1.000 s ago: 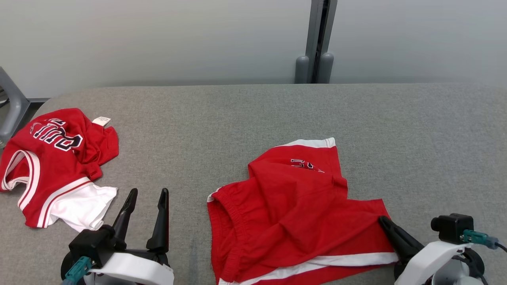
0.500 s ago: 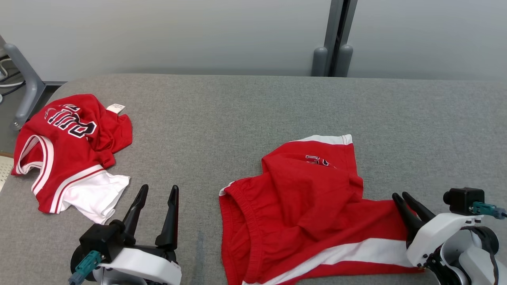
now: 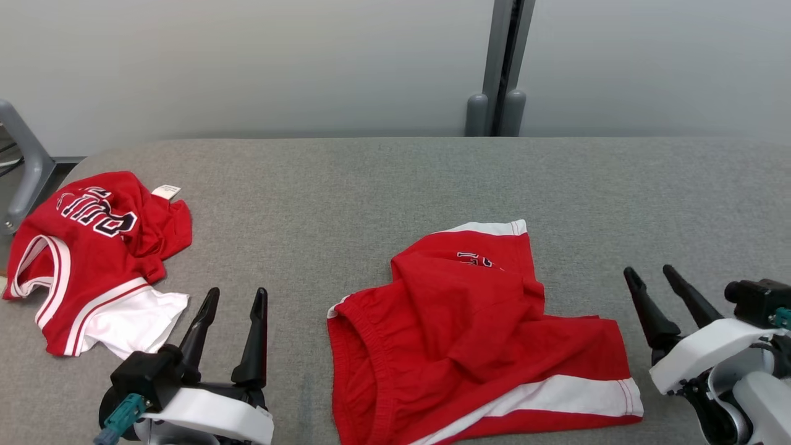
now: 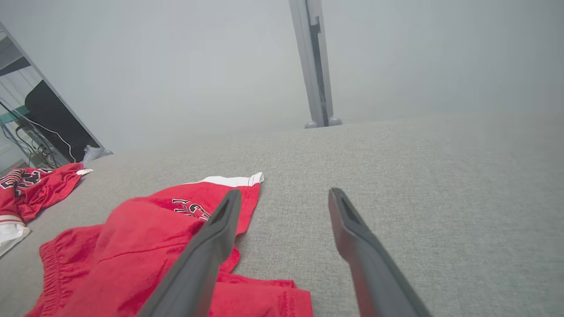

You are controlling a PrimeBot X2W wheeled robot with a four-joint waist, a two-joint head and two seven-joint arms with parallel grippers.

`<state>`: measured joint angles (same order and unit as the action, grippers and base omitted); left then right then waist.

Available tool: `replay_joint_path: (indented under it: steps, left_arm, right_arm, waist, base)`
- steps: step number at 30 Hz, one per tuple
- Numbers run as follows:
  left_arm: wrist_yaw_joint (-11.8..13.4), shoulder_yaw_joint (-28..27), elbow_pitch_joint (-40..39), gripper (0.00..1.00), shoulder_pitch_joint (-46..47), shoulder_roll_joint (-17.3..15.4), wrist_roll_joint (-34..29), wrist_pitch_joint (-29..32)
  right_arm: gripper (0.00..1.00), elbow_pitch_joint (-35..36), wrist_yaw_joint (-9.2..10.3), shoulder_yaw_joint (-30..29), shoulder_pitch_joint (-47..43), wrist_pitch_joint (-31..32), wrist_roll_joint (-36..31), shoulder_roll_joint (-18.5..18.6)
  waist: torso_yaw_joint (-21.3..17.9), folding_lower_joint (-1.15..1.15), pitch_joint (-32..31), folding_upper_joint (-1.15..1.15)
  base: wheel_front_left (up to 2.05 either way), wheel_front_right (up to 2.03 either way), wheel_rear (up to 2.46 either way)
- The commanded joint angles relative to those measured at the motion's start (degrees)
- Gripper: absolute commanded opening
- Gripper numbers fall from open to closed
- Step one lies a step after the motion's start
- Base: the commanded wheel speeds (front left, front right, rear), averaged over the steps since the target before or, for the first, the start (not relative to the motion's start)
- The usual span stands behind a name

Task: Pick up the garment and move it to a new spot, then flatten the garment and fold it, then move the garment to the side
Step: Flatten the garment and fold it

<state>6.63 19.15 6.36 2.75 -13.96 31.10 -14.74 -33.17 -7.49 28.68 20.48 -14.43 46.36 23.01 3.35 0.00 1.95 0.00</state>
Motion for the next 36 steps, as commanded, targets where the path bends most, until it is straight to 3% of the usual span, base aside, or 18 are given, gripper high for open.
replay_joint_path:
  steps: [1,3,10,16,23,36]
  left_arm:
    - [0.3,-0.8,-0.4,1.00,-0.3,-0.4,-0.3,-0.3]
    - [0.3,-1.2,-0.7,1.00,-0.5,-0.5,-0.4,-0.4]
    - [1.1,-5.9,-3.3,1.00,-1.3,0.2,-2.1,-0.5]
    - [1.0,-10.3,-6.1,1.00,-2.7,1.6,-4.9,-0.5]
    - [-1.2,-12.5,-5.4,1.00,-4.9,4.0,-9.3,-0.5]
    - [-4.6,-13.6,-1.1,1.00,-5.4,8.1,-13.3,-0.5]
  right_arm:
    - [1.00,1.3,-0.02,-1.5,-1.1,-0.5,-1.2,-0.2]
    - [1.00,2.8,-0.02,-3.3,-1.3,-0.7,-2.0,-0.7]
    - [1.00,18.9,-0.02,-17.6,-8.6,-0.7,-12.5,-6.3]
    - [1.00,28.2,-0.02,-22.4,-14.8,-0.7,-18.7,-10.3]
    - [1.00,26.3,-0.03,-23.5,-19.7,-0.7,-22.3,-10.7]
    - [1.00,24.9,-0.03,-22.5,-18.8,-0.7,-24.7,-11.3]
  waist:
    - [-0.9,0.00,-0.7,0.00]
    - [-1.2,0.00,-1.0,0.00]
    - [-2.4,0.00,-2.9,0.00]
    - [-2.9,0.00,-3.0,0.00]
    - [-3.0,0.00,-3.0,0.00]
    - [-3.0,0.00,-3.2,0.00]
  base:
    - [0.00,0.00,0.00]
    - [0.00,0.00,0.00]
    - [0.00,0.00,0.00]
    - [0.00,0.00,0.00]
    - [0.00,0.00,0.00]
    - [0.00,0.00,0.00]
